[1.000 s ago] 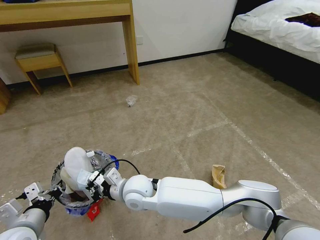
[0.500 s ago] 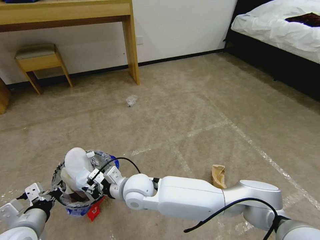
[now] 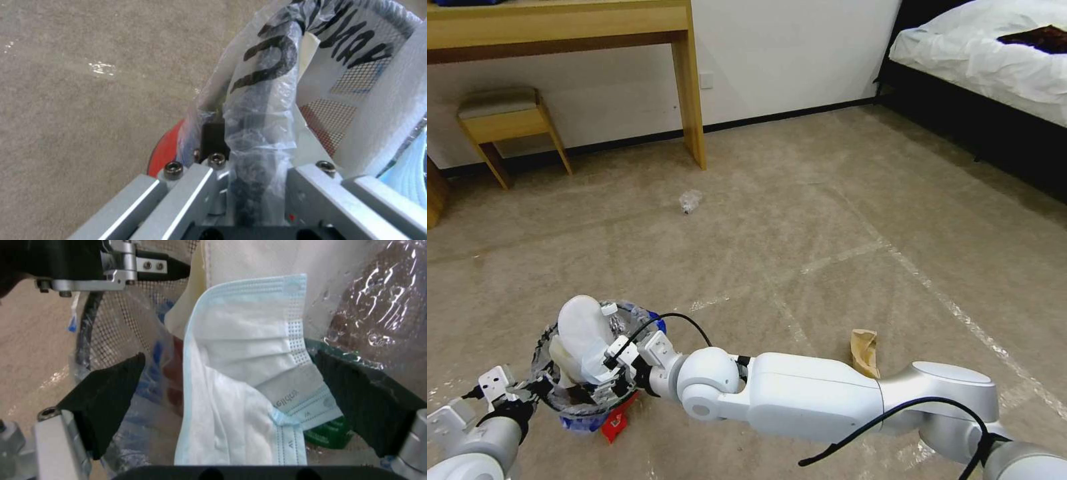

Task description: Pick up the trash bin and place the garbage on the floor into it.

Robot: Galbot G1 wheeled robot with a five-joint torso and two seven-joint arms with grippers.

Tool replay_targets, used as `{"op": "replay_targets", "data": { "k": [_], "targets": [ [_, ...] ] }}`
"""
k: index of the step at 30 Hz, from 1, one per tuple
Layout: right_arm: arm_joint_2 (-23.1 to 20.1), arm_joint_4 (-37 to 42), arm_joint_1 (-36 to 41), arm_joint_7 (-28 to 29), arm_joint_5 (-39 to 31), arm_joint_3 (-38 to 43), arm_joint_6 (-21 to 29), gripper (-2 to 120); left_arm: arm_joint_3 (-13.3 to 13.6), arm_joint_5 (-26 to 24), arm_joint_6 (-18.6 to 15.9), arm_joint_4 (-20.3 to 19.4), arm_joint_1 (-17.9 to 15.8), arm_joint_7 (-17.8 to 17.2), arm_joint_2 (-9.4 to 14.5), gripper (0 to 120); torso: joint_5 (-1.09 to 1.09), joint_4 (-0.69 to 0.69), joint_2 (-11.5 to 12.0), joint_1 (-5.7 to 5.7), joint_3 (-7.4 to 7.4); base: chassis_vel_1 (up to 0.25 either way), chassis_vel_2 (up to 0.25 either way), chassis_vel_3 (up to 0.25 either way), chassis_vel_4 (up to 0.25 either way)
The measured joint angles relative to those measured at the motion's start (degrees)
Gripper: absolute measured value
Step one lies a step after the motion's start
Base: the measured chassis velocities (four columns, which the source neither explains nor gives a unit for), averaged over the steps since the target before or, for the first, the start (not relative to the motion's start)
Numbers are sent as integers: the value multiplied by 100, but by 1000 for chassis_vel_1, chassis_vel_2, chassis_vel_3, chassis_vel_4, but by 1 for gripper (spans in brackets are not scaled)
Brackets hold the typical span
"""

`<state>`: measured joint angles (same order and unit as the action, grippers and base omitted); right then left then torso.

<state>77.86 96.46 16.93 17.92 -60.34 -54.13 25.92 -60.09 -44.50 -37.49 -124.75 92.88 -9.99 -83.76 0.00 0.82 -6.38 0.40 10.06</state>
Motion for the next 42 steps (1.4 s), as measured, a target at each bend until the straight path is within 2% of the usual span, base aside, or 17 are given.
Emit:
{"op": "replay_targets", "data": {
  "k": [17,24,42],
  "targets": [
    [-137,487,-167,310,-136,194,197,95,-65,-32,-3,103,-32,-1,79,1,0,0,0,0,0,0,0,0,0],
    [-233,797,-135,459,-231,541,312,93,-66,-46,-16,202,-88,-18,105,1,0,0,0,0,0,0,0,0,0],
    [-278,985,176,539,-353,1611,461,93,-189,-89,-25,283,-77,-30,211,1,-1,0,0,0,0,0,0,0,0]
  ]
}}
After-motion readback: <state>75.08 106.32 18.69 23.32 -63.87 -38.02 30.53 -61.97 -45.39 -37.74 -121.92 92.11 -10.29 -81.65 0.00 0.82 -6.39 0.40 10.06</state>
